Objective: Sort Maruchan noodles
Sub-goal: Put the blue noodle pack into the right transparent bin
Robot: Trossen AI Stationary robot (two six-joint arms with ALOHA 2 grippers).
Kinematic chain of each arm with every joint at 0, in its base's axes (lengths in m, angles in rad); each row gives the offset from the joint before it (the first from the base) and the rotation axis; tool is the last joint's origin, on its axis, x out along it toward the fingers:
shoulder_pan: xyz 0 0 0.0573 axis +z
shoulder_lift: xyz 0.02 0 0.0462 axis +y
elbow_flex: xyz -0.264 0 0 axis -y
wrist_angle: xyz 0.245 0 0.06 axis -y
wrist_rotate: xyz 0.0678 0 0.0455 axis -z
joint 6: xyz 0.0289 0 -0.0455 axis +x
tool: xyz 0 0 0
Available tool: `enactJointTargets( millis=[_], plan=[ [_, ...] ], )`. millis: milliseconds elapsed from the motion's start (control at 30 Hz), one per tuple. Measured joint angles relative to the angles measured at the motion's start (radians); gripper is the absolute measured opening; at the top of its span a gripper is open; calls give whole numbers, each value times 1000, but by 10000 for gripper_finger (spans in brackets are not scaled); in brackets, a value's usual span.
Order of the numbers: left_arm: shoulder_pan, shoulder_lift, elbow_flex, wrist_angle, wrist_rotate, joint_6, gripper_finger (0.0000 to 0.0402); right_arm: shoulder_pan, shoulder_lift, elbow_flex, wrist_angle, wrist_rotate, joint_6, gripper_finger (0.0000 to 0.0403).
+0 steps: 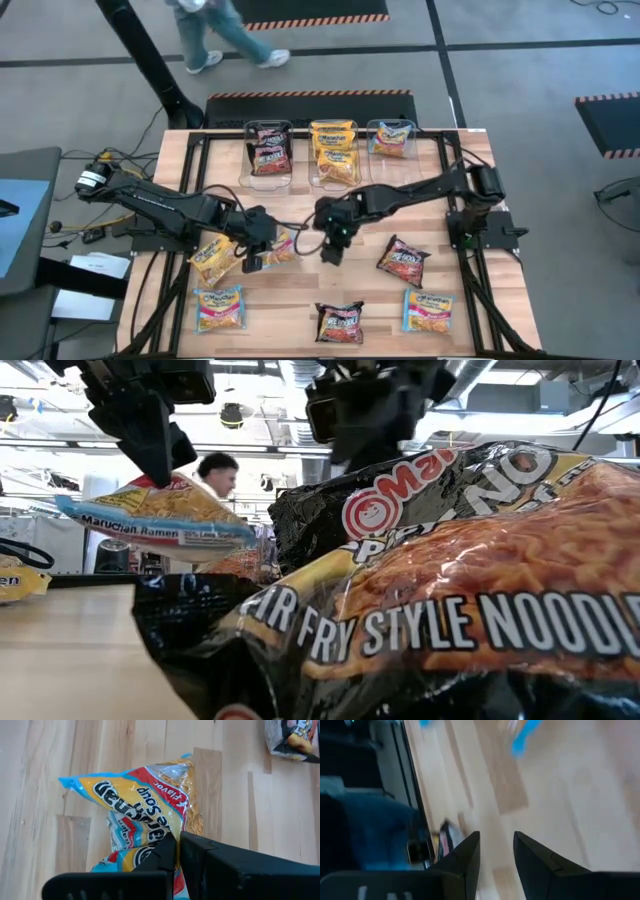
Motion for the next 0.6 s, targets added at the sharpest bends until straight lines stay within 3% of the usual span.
enactJointTargets(
  millis=[233,600],
  plan=[
    [0,0,0,12,-1,0,0,-69,0,0,150,4,68,142],
    [4,0,0,78,-6,18,0,-151,0,0,208,37,74,150]
  ],
)
